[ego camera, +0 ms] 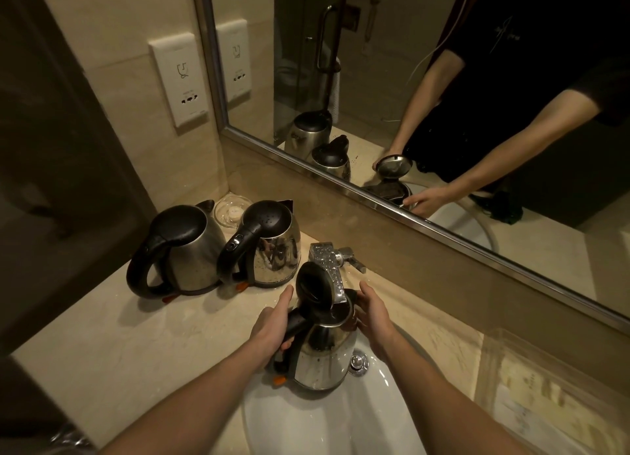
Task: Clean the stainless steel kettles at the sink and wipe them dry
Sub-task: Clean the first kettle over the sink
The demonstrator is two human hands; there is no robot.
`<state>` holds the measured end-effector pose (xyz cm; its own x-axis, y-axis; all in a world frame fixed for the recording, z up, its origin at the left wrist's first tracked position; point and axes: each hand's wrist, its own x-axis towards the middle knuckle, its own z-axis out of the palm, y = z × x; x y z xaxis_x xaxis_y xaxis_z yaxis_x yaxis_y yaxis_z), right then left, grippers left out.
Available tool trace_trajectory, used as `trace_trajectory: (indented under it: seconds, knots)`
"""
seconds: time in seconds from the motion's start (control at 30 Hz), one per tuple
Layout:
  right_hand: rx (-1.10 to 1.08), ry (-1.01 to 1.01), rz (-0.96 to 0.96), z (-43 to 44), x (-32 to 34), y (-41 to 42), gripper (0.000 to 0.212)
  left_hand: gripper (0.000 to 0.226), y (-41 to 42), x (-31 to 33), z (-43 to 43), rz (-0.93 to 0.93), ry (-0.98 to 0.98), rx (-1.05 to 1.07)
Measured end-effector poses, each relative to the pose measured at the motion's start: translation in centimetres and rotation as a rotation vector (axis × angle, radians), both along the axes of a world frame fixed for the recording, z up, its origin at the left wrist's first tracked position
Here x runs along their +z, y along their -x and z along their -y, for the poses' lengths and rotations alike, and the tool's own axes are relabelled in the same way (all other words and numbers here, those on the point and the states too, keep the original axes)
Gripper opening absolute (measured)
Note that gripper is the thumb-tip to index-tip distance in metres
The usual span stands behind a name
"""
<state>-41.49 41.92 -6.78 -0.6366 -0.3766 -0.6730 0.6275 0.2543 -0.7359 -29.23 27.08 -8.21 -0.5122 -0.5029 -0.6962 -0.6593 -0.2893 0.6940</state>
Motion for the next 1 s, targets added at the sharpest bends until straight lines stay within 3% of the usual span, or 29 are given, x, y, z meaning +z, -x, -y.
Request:
trace_trajectory:
  seconds: [1.0]
  knots:
    - [0.009,-0.009,-0.014,0.03,0.92,-0.22,0.045,0.072,0.12,-0.64,-0.06,0.001,0.015,-0.037]
